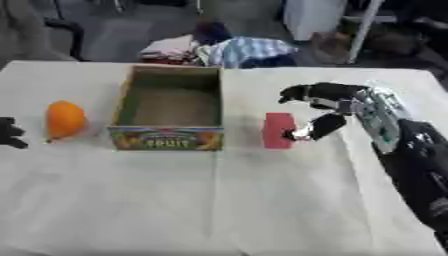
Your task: Pick up objects on the table and place them in the box.
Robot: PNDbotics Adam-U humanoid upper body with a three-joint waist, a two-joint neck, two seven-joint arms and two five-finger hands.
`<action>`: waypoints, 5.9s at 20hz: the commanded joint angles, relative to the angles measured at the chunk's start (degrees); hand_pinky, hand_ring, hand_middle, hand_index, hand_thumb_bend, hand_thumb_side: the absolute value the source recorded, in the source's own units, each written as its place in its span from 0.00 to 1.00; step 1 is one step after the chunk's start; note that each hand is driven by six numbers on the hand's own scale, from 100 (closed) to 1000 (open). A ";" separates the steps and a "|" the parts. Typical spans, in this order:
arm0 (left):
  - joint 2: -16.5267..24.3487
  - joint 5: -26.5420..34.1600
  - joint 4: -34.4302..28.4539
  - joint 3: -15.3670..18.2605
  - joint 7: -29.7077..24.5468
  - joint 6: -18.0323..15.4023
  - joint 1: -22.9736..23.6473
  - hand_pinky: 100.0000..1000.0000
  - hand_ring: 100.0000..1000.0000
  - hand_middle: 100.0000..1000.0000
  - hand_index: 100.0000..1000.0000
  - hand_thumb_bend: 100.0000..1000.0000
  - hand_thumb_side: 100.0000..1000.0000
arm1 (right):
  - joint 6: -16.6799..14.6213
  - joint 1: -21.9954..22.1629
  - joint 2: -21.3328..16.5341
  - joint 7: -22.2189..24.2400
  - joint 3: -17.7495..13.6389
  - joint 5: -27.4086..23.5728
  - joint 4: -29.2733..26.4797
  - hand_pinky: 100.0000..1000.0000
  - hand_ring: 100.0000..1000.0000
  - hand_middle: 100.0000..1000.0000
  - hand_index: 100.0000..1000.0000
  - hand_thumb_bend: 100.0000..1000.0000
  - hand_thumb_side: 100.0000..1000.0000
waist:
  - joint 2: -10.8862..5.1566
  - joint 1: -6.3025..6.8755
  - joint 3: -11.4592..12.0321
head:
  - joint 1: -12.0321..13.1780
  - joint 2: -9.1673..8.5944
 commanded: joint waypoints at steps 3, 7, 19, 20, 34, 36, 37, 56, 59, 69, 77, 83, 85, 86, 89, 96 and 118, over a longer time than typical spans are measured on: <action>1.32 -0.07 -0.76 0.11 -0.20 -0.08 -0.45 1.00 0.58 0.59 0.77 0.12 0.86 | -0.76 -2.53 0.45 0.32 -0.22 2.31 2.96 0.83 1.00 1.00 1.00 0.31 0.75 | -0.48 0.23 0.07 | -0.16 0.27; 1.28 -0.07 -0.76 0.06 -0.27 -0.08 -0.44 1.00 0.58 0.59 0.77 0.12 0.86 | -1.32 -3.45 1.70 0.28 -0.14 4.04 5.56 0.83 1.00 1.00 1.00 0.31 0.77 | -0.47 0.30 0.14 | -0.23 0.27; 1.14 -0.04 -0.75 -0.01 -0.40 -0.07 -0.48 1.00 0.58 0.59 0.77 0.12 0.86 | -1.07 -5.28 4.56 -1.48 -1.62 9.24 12.38 0.83 1.00 0.99 1.00 0.28 0.80 | -0.38 0.39 0.42 | -0.25 0.27; 1.13 -0.03 -0.76 -0.02 -0.43 -0.07 -0.50 1.00 0.58 0.59 0.77 0.12 0.86 | -1.02 -5.32 4.68 -1.70 -1.76 9.57 12.79 0.83 1.00 0.99 1.00 0.27 0.80 | -0.37 0.39 0.44 | -0.26 0.27; 1.07 0.03 -0.77 -0.06 -0.57 -0.08 -0.47 1.00 0.59 0.59 0.78 0.12 0.87 | -0.54 -5.15 5.02 -8.86 -2.83 11.73 14.01 0.73 0.76 0.50 1.00 0.22 0.67 | -0.31 0.45 0.27 | -0.31 0.27; 1.06 0.03 -0.77 -0.05 -0.57 -0.08 -0.45 1.00 0.59 0.59 0.78 0.12 0.87 | -0.61 -5.13 5.00 -9.87 -2.87 11.84 13.84 0.72 0.72 0.45 1.00 0.22 0.65 | -0.30 0.49 0.22 | -0.32 0.27; 1.05 0.02 -0.77 -0.05 -0.57 -0.08 -0.43 1.00 0.59 0.59 0.78 0.12 0.87 | -0.62 -5.11 4.99 -10.43 -2.92 11.87 13.68 0.71 0.71 0.43 1.00 0.21 0.64 | -0.29 0.51 0.19 | -0.32 0.27; 1.10 0.12 -0.81 -0.15 -0.64 -0.07 -0.36 1.00 0.59 0.60 0.78 0.12 0.87 | -0.72 -8.89 6.13 -13.29 -2.68 7.29 7.31 0.68 0.66 0.38 1.00 0.17 0.45 | -0.50 0.56 0.12 | -0.65 0.27; 1.09 0.14 -0.80 -0.26 -0.78 -0.05 -0.36 1.00 0.59 0.60 0.78 0.12 0.87 | -0.89 -11.50 7.33 -12.93 -2.51 6.98 6.88 0.68 0.66 0.38 1.00 0.18 0.42 | -0.61 0.56 0.13 | -0.87 0.27; 0.67 0.66 -0.99 -0.99 -1.48 -0.04 -1.18 1.00 0.59 0.60 0.78 0.12 0.86 | -0.75 -19.47 16.35 -12.48 -3.15 11.84 11.19 0.68 0.66 0.38 1.00 0.19 0.40 | -0.71 1.17 1.68 | -2.12 0.27; 0.37 1.36 -1.20 -1.85 -2.34 0.10 -2.79 1.00 0.59 0.60 0.78 0.12 0.86 | 1.76 -22.20 23.88 -15.47 -6.01 20.02 17.67 0.69 0.68 0.45 1.00 0.13 0.48 | -0.35 1.50 4.07 | -3.37 -0.16; 0.56 1.44 -1.08 -1.91 -2.46 0.12 -3.16 1.00 0.59 0.60 0.78 0.12 0.86 | 3.26 -22.04 26.09 -18.06 -7.06 25.39 21.31 0.70 0.74 0.72 1.00 0.08 0.69 | -0.26 1.50 4.73 | -3.46 -0.35; 0.77 1.45 -1.01 -1.90 -2.43 0.08 -3.28 1.00 0.59 0.60 0.78 0.12 0.86 | 3.81 -21.88 26.13 -19.10 -7.18 26.41 21.60 0.73 0.81 0.90 1.00 0.08 0.79 | -0.29 1.49 4.69 | -3.31 -0.39; 0.89 1.44 -0.97 -1.90 -2.42 0.06 -3.34 1.00 0.59 0.60 0.78 0.11 0.86 | 4.09 -21.81 26.07 -19.56 -7.21 26.76 21.61 0.74 0.83 0.95 1.00 0.08 0.80 | -0.31 1.49 4.64 | -3.25 -0.42; 1.45 1.37 -0.62 -1.87 -2.29 0.01 -3.63 1.00 0.59 0.60 0.78 0.11 0.86 | 5.17 -21.70 25.67 -20.94 -7.42 27.25 21.03 0.75 0.85 1.00 1.00 0.09 0.80 | -0.39 1.54 4.34 | -3.07 -0.45; 3.35 1.09 1.33 -2.23 -2.00 -0.30 -5.08 1.00 0.59 0.60 0.78 0.10 0.87 | 5.86 -21.49 24.19 -23.43 -7.18 26.61 19.34 0.75 0.85 1.00 1.00 0.21 0.78 | -0.47 1.66 3.31 | -2.47 -0.48; 23.35 -19.45 22.64 -3.37 -1.16 -10.20 -18.85 0.88 0.66 0.67 0.82 0.72 0.48 | -2.13 -12.44 4.48 -17.62 2.04 -1.72 -8.73 0.76 0.88 0.97 1.00 0.31 0.62 | 0.19 1.50 -2.08 | 1.94 -1.78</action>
